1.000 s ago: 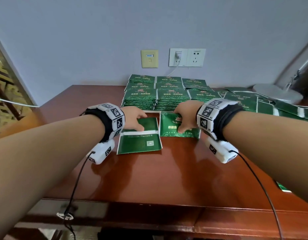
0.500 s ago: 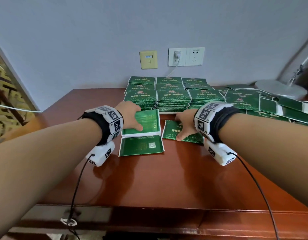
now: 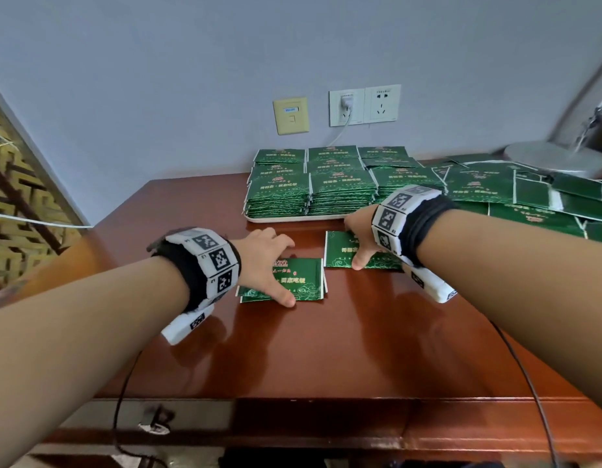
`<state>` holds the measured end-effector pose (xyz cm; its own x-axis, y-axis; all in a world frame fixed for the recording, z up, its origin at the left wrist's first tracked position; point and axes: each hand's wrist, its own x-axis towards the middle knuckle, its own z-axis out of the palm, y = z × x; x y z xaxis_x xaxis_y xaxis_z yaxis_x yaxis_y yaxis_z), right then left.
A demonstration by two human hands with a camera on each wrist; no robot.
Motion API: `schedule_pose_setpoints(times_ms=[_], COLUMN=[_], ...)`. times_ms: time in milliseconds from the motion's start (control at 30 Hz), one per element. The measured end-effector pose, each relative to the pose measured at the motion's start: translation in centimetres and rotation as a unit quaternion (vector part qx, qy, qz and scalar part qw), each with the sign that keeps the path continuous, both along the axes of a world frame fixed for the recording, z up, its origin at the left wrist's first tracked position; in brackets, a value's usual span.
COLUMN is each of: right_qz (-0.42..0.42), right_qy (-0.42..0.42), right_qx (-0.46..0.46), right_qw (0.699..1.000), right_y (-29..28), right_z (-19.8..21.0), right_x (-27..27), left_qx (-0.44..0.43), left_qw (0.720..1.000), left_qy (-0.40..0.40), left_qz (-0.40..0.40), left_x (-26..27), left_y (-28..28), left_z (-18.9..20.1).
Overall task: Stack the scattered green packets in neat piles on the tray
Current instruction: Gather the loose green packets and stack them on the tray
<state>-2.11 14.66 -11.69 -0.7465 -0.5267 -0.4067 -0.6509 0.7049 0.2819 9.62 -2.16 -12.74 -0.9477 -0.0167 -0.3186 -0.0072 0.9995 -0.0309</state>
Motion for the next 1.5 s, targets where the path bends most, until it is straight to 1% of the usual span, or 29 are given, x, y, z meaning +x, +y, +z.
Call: schedule_pose_setpoints(times_ms=[100, 200, 300, 400, 533, 667, 767, 833, 900, 967, 1133, 1267, 1333, 1433, 1500], right_qz=[0.000, 0.023, 0.013, 0.019, -0.034, -0.064, -0.072, -0.077, -0.086, -0.093, -0.123, -0.153, -0.165, -0.186, -0.187], right_qy=[-0.007, 0.018, -0.004, 0.003, -0.028, -0.057, -0.055, -0.048, -0.040, -0.021, 0.066, 0.102, 0.109, 0.096, 0.094], right_qx=[0.002, 0.004, 0.005, -0.049, -0.138, -0.155, -0.169, -0.203, -0.245, -0.268, -0.269, -0.268, -0.262, -0.262, -0.291], right_qw=[1.000, 1.000, 1.000, 0.999, 0.990, 0.984, 0.981, 0.975, 0.965, 0.959, 0.953, 0.946, 0.944, 0.942, 0.934], right_y=[-0.1, -0.1, 0.1, 0.8, 2.6, 4.6, 5.5, 6.3, 7.2, 8.1, 9.7, 10.4, 10.5, 10.5, 10.7], right_z=[0.3, 0.7, 0.7, 0.1, -0.5, 0.0, 0.8, 1.6, 2.8, 4.0, 7.3, 10.0, 10.9, 11.5, 11.6], right_x=[-0.2, -0.1, 0.0, 0.4, 0.9, 0.3, -0.3, -1.0, -1.7, -2.7, -6.5, -9.9, -11.4, -14.4, -16.5], left_qx=[0.005, 0.023, 0.049, 0.065, 0.030, 0.044, 0.040, 0.034, 0.025, 0.024, 0.022, 0.014, 0.017, 0.022, 0.029], left_qw=[1.000, 0.999, 0.998, 0.997, 0.999, 0.999, 0.999, 0.999, 0.998, 0.998, 0.996, 0.995, 0.995, 0.995, 0.996], left_qy=[-0.008, -0.007, 0.002, -0.013, -0.017, 0.012, 0.032, 0.041, 0.052, 0.064, 0.085, 0.100, 0.098, 0.096, 0.083], left_qz=[0.016, 0.028, 0.035, 0.045, 0.029, 0.016, 0.008, 0.004, 0.004, 0.004, -0.010, -0.024, -0.026, -0.025, -0.019], left_x=[-0.1, 0.0, 0.2, 0.2, -0.2, -1.5, -2.8, -3.7, -4.8, -6.1, -10.1, -13.9, -16.0, -20.0, -22.6], left_y=[0.1, 0.4, 0.8, 1.3, 2.3, 3.1, 4.3, 5.2, 5.8, 6.3, 7.7, 8.8, 9.4, 10.1, 10.5], left_z=[-0.3, -0.2, -0.3, -0.4, 0.5, 2.3, 3.6, 4.4, 5.3, 6.2, 8.7, 10.2, 10.7, 10.9, 10.8])
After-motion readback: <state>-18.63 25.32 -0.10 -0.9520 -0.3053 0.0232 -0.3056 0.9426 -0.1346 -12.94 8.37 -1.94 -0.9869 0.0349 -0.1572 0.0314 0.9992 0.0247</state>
